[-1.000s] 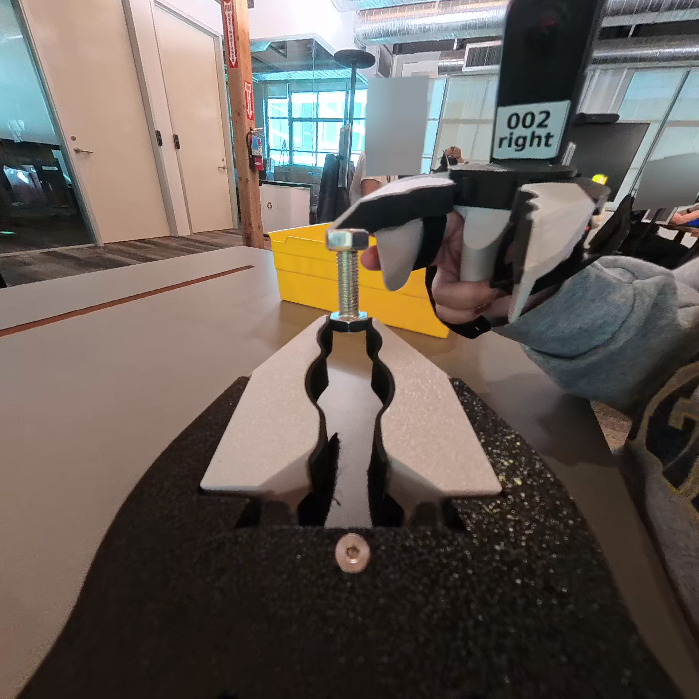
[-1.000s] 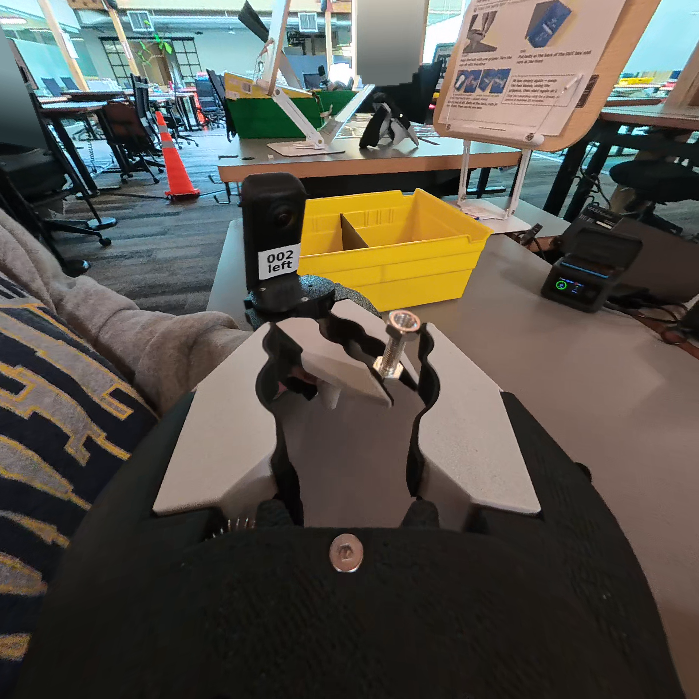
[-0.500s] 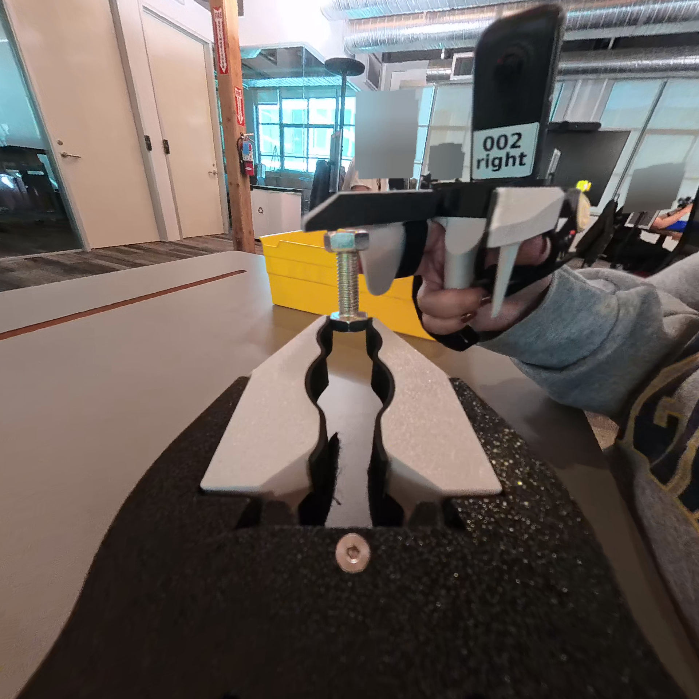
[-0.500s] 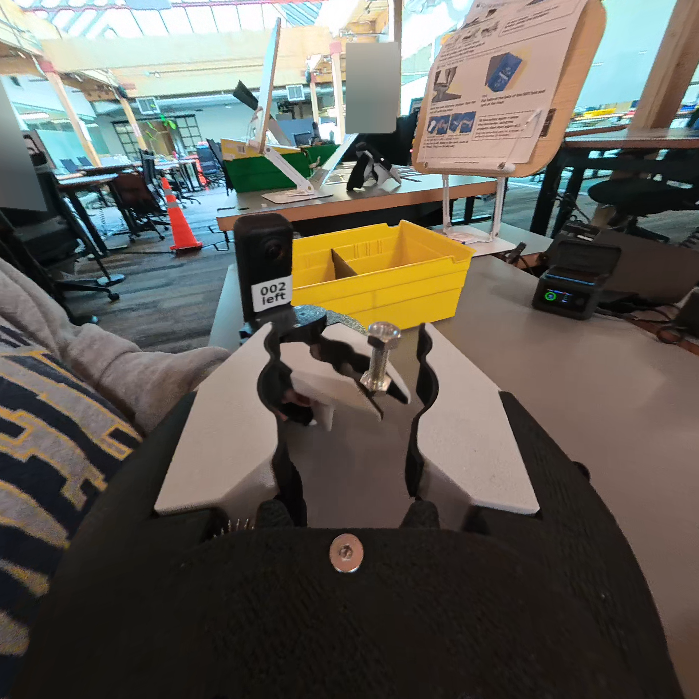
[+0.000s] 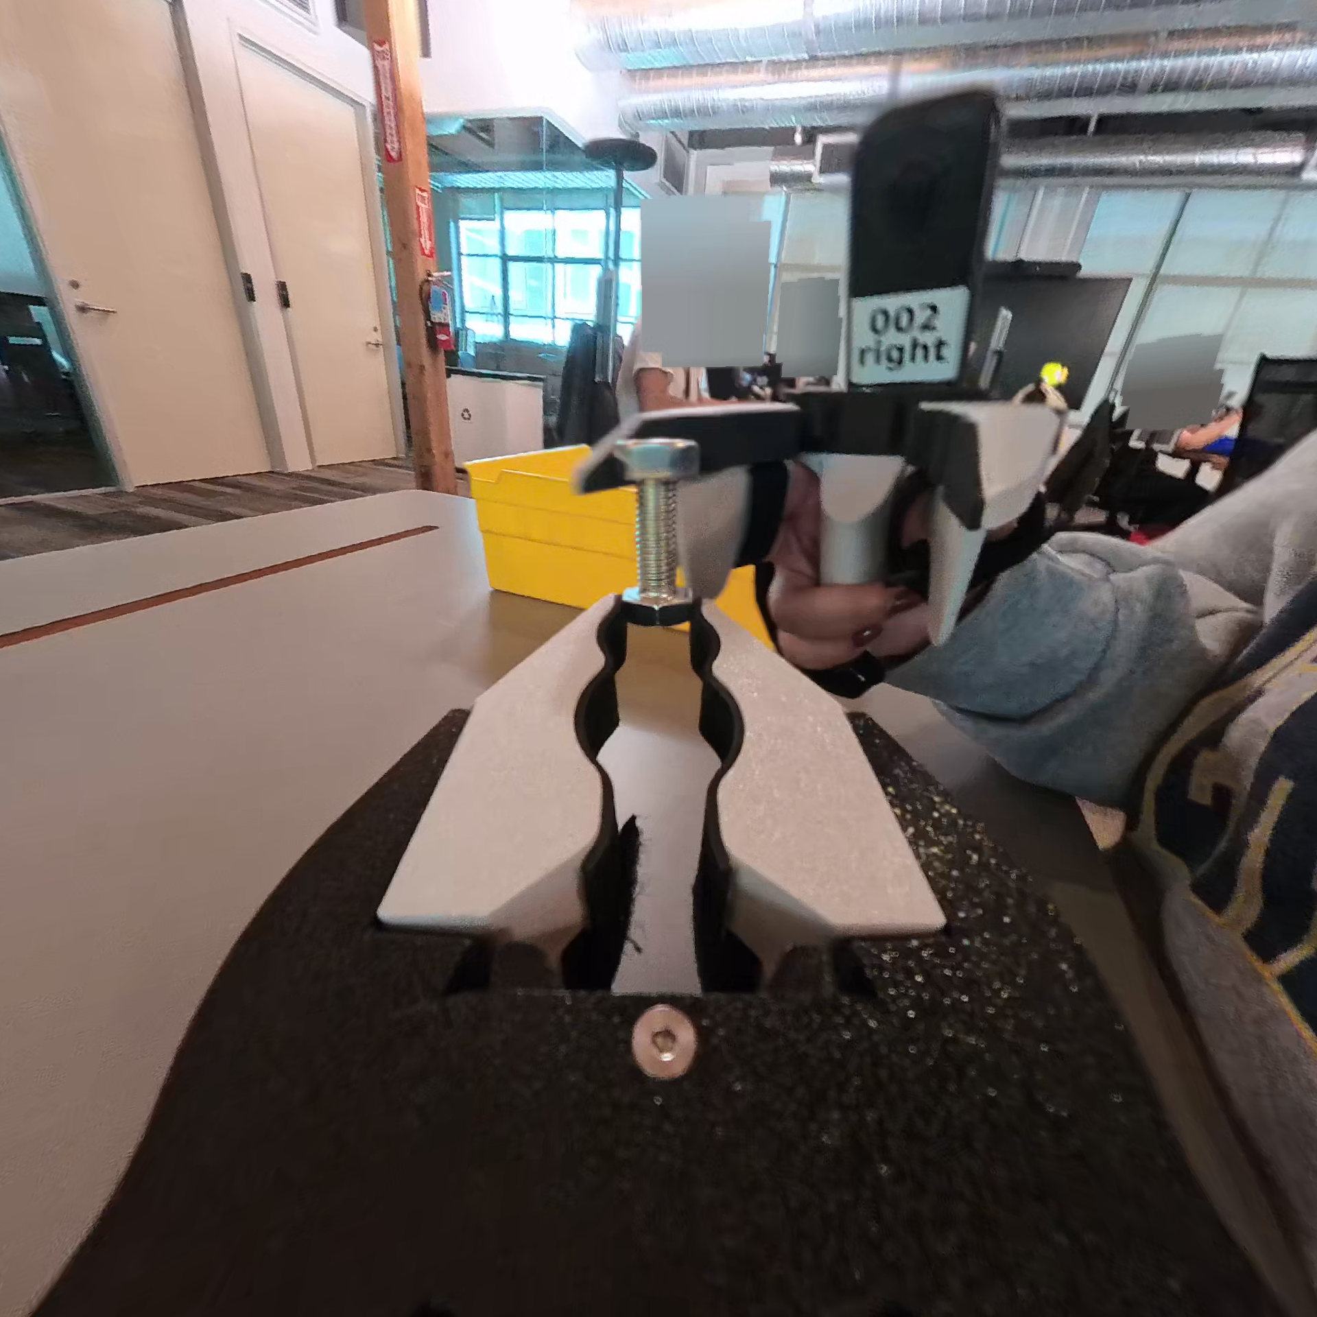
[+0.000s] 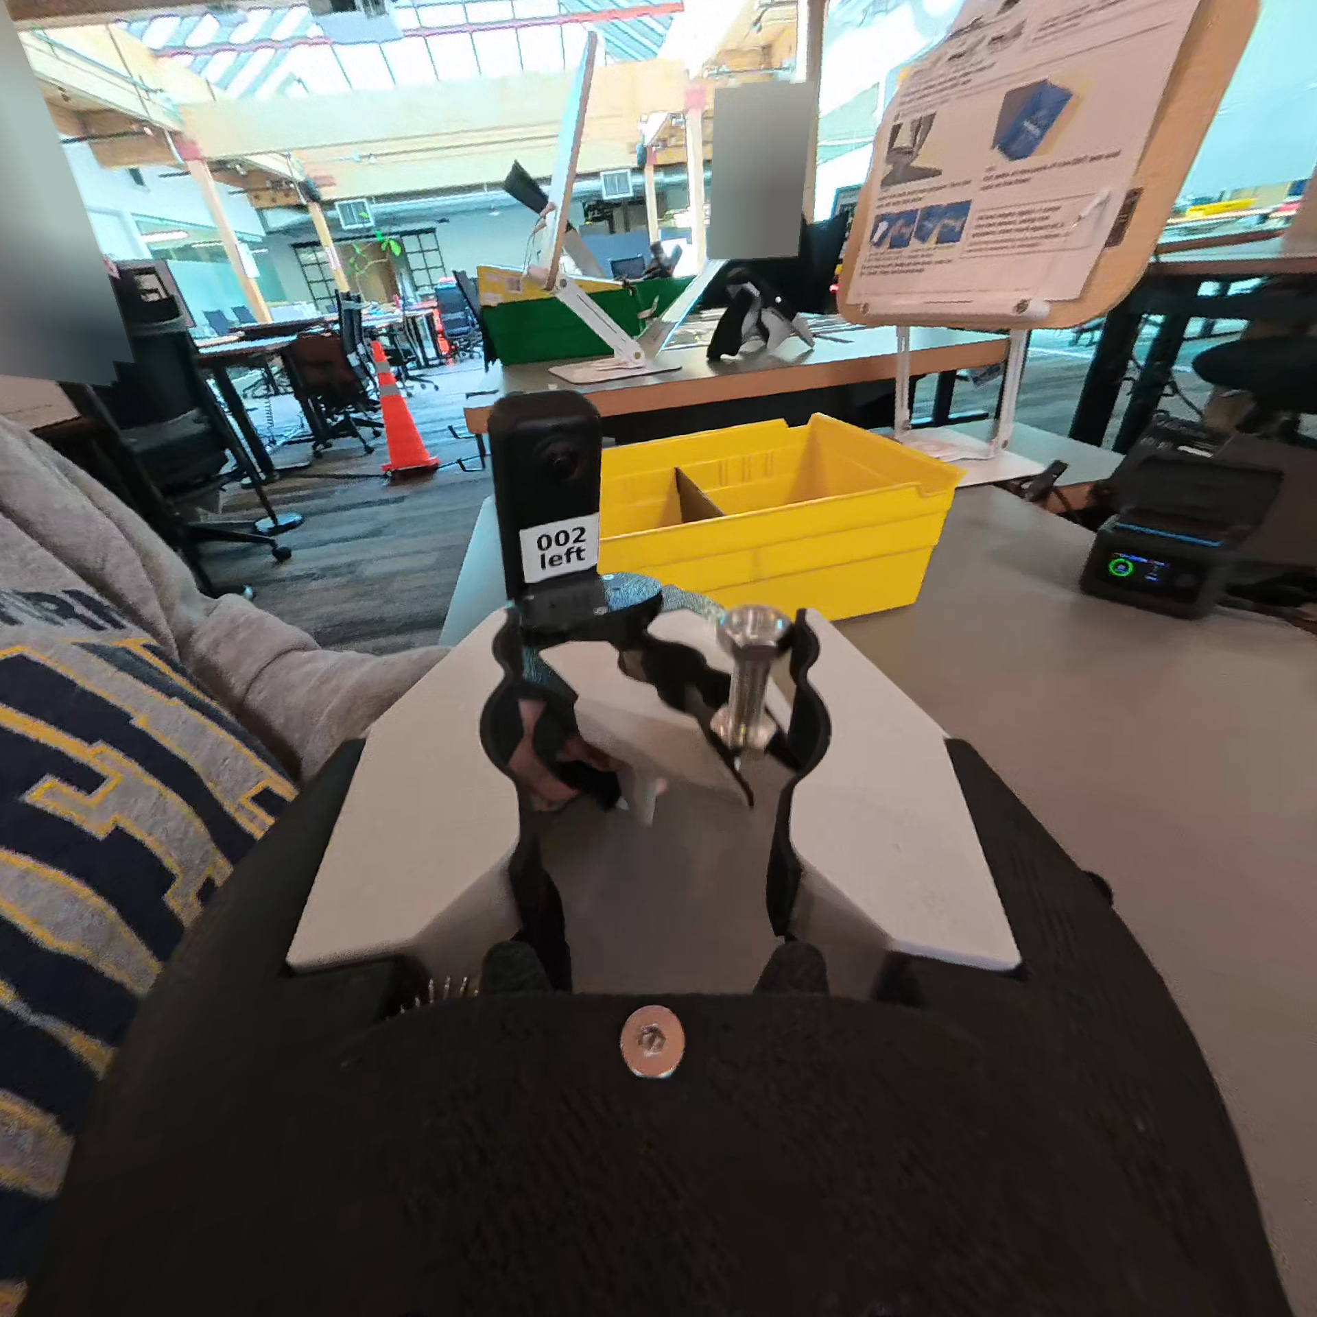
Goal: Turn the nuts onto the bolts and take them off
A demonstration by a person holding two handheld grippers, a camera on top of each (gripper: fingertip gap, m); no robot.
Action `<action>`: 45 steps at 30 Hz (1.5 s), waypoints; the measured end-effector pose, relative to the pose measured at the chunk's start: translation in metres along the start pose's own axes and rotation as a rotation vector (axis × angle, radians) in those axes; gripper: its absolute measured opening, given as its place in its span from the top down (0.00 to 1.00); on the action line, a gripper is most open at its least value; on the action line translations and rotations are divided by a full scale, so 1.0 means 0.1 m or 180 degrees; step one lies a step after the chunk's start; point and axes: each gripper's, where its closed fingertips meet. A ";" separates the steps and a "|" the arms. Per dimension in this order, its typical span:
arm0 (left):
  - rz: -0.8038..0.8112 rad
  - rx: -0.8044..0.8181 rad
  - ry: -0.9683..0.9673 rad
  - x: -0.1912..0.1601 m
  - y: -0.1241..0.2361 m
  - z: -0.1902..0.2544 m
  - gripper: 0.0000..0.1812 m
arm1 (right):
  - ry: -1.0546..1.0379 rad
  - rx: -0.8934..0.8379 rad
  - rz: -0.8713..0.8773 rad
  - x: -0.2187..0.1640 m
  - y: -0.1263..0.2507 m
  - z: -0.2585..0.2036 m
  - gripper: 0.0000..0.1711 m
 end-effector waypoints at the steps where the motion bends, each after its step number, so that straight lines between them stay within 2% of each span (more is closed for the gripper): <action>1: 0.0054 0.0060 0.0027 0.03 0.02 -0.04 0.91 | 0.0029 -0.0011 0.0023 0.02 0.07 0.00 0.58; 3: 0.0112 0.0051 0.0091 0.07 0.03 -0.04 0.92 | 0.0049 -0.0119 0.0167 0.11 0.17 0.06 0.66; 5: 0.0013 -0.0043 0.0010 0.01 0.00 0.02 0.92 | 0.0004 -0.0143 0.0274 0.17 0.13 0.12 0.64; 8: -0.0079 -0.0135 -0.0034 -0.05 -0.04 0.09 0.91 | -0.0007 -0.0025 0.0077 0.06 -0.01 0.09 0.62; 11: 0.0067 0.0023 0.0095 0.03 0.01 -0.02 0.92 | 0.0014 0.0023 -0.0073 -0.01 0.10 0.03 0.62; 13: 0.0158 0.0104 0.0177 0.08 0.05 -0.08 0.92 | 0.0049 -0.0026 0.0055 0.07 0.23 0.02 0.72; 15: 0.0115 0.0019 0.0158 0.06 0.03 -0.03 0.92 | 0.0115 -0.0165 0.0154 0.15 0.25 0.11 0.69; 18: -0.0026 -0.0229 0.0096 -0.03 -0.04 0.13 0.91 | 0.0094 -0.0016 0.0063 0.10 0.08 0.10 0.63; 21: -0.0009 -0.0248 0.0129 -0.02 -0.05 0.14 0.91 | 0.0042 0.0141 -0.0091 -0.03 -0.01 0.03 0.62; 24: 0.0136 -0.0075 0.0172 0.07 0.02 0.02 0.91 | 0.0002 0.0146 -0.0013 0.03 0.14 -0.02 0.64; 26: 0.0223 -0.0088 0.0251 0.12 0.04 0.01 0.91 | 0.0092 0.0072 0.0135 0.13 0.23 0.01 0.74; 28: 0.0155 -0.0244 0.0200 0.08 0.00 0.11 0.91 | 0.0111 0.0029 0.0210 0.18 0.20 0.06 0.73; 32: -0.0089 -0.0511 0.0123 -0.07 -0.07 0.29 0.91 | -0.0015 0.0251 -0.0050 0.01 -0.01 -0.02 0.66; 34: -0.0009 -0.0421 0.0166 -0.01 -0.04 0.23 0.91 | -0.0051 0.0314 -0.0167 -0.06 0.03 -0.09 0.67; 36: 0.0120 -0.0280 0.0206 0.08 0.01 0.13 0.91 | -0.0001 0.0176 -0.0045 0.01 0.18 -0.07 0.67; 37: 0.0156 -0.0224 0.0229 0.11 0.03 0.09 0.91 | 0.0003 0.0127 0.0059 0.07 0.25 -0.08 0.74; 38: 0.0163 -0.0227 0.0253 0.11 0.04 0.09 0.92 | -0.0012 0.0038 0.0154 0.13 0.30 -0.05 0.75; 42: -0.0089 -0.0518 0.0246 -0.05 -0.04 0.29 0.91 | -0.0001 0.0099 0.0118 0.11 0.14 -0.03 0.66; 45: -0.0126 -0.0597 0.0262 -0.08 -0.06 0.34 0.91 | -0.0001 0.0289 -0.0114 -0.07 -0.02 -0.11 0.64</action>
Point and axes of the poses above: each gripper's, where its closed fingertips meet, y back along the fingers, x out of its top, z = x × y across the jaws, and after that the axes turned 15 degrees about z, right-handed
